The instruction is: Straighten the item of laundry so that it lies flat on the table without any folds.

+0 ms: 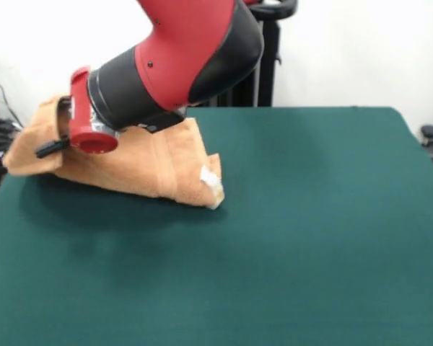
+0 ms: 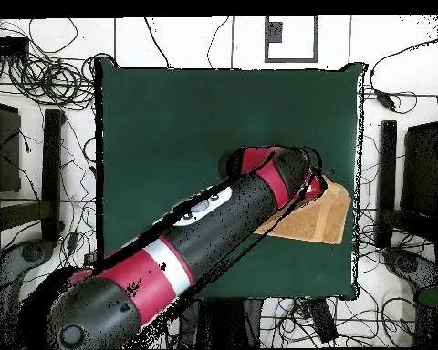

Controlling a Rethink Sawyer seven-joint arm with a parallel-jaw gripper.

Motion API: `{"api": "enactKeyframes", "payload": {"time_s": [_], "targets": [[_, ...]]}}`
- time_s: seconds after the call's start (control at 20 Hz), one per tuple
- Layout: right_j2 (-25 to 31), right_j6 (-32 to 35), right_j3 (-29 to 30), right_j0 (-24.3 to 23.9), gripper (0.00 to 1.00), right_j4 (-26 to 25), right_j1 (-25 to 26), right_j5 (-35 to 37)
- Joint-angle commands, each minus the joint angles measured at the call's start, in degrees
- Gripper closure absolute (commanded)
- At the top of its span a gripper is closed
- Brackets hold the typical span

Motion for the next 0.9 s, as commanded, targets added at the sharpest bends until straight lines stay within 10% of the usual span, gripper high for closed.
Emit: {"api": "enactKeyframes", "payload": {"time_s": [0.05, 0.2, 0.4, 0.9], "targets": [[-14.7, 29.2, -4.4, 2.3, 0.0, 1.5, 18.6, -6.1], [-20.8, 43.5, -3.1, 1.8, 0.0, 11.7, 27.5, -8.9], [-21.2, 45.3, -2.2, 1.5, 0.0, 18.3, 30.1, -10.7], [-35.1, 54.9, -3.2, -2.3, 0.0, 19.7, 40.4, -3.8]]}}
